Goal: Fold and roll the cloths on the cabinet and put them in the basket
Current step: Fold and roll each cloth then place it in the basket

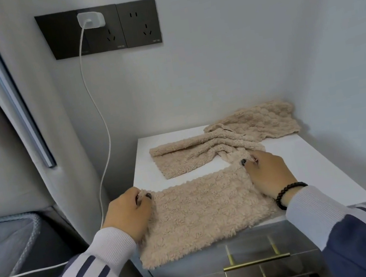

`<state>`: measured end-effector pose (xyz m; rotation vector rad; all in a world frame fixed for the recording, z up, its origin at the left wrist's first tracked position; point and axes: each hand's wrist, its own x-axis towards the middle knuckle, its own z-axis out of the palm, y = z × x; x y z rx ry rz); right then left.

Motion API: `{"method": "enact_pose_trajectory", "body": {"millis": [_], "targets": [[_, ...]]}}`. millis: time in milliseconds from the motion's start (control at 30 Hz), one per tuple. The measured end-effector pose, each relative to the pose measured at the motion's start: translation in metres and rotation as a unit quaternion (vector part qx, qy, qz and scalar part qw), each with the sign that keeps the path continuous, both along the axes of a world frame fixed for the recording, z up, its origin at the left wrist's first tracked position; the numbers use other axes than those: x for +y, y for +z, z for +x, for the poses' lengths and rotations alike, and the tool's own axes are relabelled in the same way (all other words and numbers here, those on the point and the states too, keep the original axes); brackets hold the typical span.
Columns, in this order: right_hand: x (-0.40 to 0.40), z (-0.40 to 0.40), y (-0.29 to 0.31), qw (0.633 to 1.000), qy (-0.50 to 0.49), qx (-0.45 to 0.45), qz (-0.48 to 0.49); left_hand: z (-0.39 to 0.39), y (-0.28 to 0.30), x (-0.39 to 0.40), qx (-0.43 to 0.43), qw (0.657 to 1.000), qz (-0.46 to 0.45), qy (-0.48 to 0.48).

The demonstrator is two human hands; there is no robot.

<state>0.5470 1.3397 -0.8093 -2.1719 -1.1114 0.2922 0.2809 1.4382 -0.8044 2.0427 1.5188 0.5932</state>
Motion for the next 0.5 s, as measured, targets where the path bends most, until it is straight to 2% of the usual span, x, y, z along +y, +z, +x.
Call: {"method": "enact_pose_trajectory", "body": {"millis": [333, 433, 500], "targets": [[0.013, 0.008, 0.003, 0.991, -0.024, -0.096, -0.093, 0.002, -0.001, 0.005, 0.053, 0.998, 0.025, -0.016], [0.012, 0.004, 0.004, 0.986, -0.030, -0.120, -0.114, 0.004, 0.002, 0.003, 0.084, 0.995, 0.053, -0.015], [0.007, -0.002, 0.008, 0.980, -0.048, -0.145, -0.125, 0.005, 0.002, 0.000, 0.119, 0.987, 0.104, -0.019]]}}
